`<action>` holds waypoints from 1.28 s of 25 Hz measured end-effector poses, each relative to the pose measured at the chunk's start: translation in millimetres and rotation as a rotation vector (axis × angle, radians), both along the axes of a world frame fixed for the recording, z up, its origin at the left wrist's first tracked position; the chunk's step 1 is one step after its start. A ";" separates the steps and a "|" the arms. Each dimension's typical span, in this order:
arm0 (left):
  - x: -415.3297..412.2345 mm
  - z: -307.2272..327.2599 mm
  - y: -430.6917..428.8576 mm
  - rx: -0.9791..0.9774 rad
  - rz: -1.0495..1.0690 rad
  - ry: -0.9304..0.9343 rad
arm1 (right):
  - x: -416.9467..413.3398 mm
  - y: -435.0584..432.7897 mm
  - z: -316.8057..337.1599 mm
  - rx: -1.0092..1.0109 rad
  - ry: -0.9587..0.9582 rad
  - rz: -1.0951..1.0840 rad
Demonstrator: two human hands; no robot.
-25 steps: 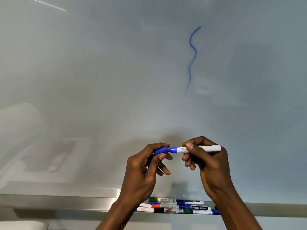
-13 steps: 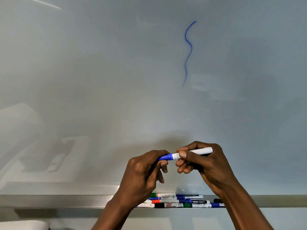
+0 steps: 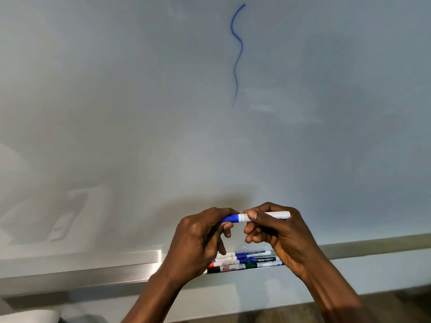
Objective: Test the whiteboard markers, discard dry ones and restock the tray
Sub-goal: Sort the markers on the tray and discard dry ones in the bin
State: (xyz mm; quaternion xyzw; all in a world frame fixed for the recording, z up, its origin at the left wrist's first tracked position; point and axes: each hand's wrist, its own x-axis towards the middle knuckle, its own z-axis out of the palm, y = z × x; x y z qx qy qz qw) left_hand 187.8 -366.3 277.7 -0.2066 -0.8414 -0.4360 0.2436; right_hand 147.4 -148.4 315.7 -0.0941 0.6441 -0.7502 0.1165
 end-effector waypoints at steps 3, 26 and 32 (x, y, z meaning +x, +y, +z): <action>-10.7 -11.3 5.8 -0.114 -0.015 -0.001 | 2.7 19.0 -15.0 0.066 -0.003 -0.042; -88.5 -211.6 216.3 -0.475 0.036 -0.465 | -67.7 248.3 -233.4 0.957 0.100 -0.071; -90.2 -290.6 238.5 -0.769 0.094 -0.550 | -137.0 328.6 -279.7 1.217 0.125 -0.339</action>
